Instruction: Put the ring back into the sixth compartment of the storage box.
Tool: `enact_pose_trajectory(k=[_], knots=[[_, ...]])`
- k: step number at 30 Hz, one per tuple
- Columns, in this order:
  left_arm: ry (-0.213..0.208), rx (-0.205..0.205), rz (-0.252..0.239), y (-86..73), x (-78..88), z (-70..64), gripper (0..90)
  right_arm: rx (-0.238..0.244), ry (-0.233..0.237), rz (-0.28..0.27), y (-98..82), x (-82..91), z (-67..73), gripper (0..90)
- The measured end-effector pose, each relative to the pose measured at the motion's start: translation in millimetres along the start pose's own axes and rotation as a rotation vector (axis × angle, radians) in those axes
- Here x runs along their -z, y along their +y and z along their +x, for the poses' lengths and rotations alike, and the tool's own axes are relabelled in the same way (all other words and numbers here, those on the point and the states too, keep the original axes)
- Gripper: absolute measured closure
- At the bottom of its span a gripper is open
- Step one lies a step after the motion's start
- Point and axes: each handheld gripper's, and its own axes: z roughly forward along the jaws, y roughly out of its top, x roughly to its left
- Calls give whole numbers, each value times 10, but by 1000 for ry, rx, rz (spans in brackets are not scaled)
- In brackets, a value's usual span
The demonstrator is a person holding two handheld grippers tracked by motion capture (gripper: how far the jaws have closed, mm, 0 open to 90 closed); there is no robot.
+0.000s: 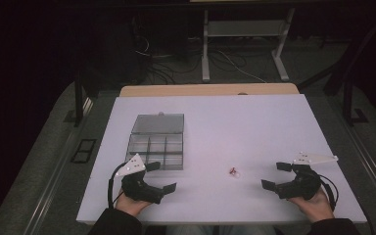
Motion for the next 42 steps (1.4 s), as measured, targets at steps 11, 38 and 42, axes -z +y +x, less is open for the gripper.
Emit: enact_pose_trajectory(k=[11,38,42], knots=[[4,5,-1,-12,11,2,0,28,0,37,18,-11,25,8],[-2,5,3,-21,3,-14,0,105,26,209,213,-245,142,8],[-5,3,3,-20,4,-15,0,130,32,235,268,-295,178,8]])
